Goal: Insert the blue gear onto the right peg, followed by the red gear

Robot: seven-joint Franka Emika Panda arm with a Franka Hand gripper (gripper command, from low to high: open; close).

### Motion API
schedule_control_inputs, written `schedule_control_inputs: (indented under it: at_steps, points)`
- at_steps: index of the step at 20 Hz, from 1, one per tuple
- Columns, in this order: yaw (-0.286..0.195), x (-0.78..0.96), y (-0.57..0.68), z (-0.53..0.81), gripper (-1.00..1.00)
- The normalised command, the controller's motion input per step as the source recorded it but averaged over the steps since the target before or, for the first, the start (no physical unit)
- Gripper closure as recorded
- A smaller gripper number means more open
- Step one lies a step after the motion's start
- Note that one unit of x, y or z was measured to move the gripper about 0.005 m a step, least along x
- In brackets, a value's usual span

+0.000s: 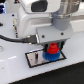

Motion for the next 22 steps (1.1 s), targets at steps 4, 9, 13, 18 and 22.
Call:
schedule_control_inputs:
  at_steps: [4,9,13,18,22]
  points:
    - [0.000,0.14,0.02,-0.05,1.00]
    - [0.000,0.08,0.11,0.07,-1.00]
    - [0.000,0.01,0.18,0.49,-1.00]
    - [0.000,0.01,0.16,0.63,-1.00]
    - [0.000,0.00,0.00,0.07,-1.00]
